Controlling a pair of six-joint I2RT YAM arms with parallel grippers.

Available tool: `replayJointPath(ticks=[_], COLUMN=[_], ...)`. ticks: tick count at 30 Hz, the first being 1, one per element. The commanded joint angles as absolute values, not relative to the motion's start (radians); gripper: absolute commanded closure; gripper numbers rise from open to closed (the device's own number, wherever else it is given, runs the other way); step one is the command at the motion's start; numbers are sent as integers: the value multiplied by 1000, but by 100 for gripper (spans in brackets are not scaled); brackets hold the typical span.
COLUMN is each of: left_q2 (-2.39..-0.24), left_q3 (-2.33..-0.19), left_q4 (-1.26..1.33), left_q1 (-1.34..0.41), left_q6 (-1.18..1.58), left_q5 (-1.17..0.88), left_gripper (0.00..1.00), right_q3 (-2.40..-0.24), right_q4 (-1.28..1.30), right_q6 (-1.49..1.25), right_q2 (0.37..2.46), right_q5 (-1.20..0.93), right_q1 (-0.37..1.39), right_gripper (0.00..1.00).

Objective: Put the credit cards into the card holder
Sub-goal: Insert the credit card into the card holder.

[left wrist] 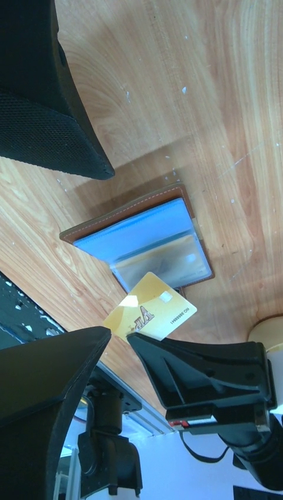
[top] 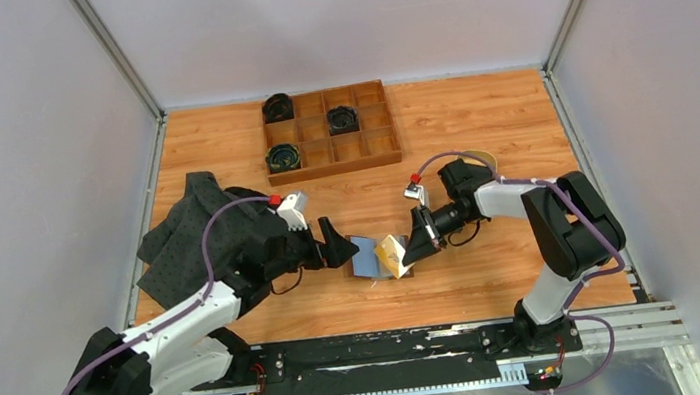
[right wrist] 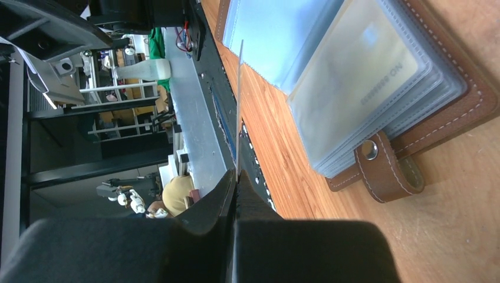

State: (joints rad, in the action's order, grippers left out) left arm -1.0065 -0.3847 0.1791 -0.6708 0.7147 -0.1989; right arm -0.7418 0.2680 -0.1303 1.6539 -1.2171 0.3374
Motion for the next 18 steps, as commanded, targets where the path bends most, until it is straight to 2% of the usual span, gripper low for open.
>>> replayJointPath(ticks=[1,9,18], left_q2=[-1040,-1069,-1129], left_q3=[-370,-331,-328], left_q4=[239,310,355], left_q1=[-666,-666,-666], left_q6=[742,802,836], left_q5=[-192,-197,-214], left_gripper=[2,5,22], right_q3=[-758,-734,-730], right_q4=[262,206,169], right_q6=[-162,-208,-240], right_q2=[1655,1653,1692], right_q5=[-1201,-1184,-1166], right_q1=[341,342,340], right_gripper=[100,100,100])
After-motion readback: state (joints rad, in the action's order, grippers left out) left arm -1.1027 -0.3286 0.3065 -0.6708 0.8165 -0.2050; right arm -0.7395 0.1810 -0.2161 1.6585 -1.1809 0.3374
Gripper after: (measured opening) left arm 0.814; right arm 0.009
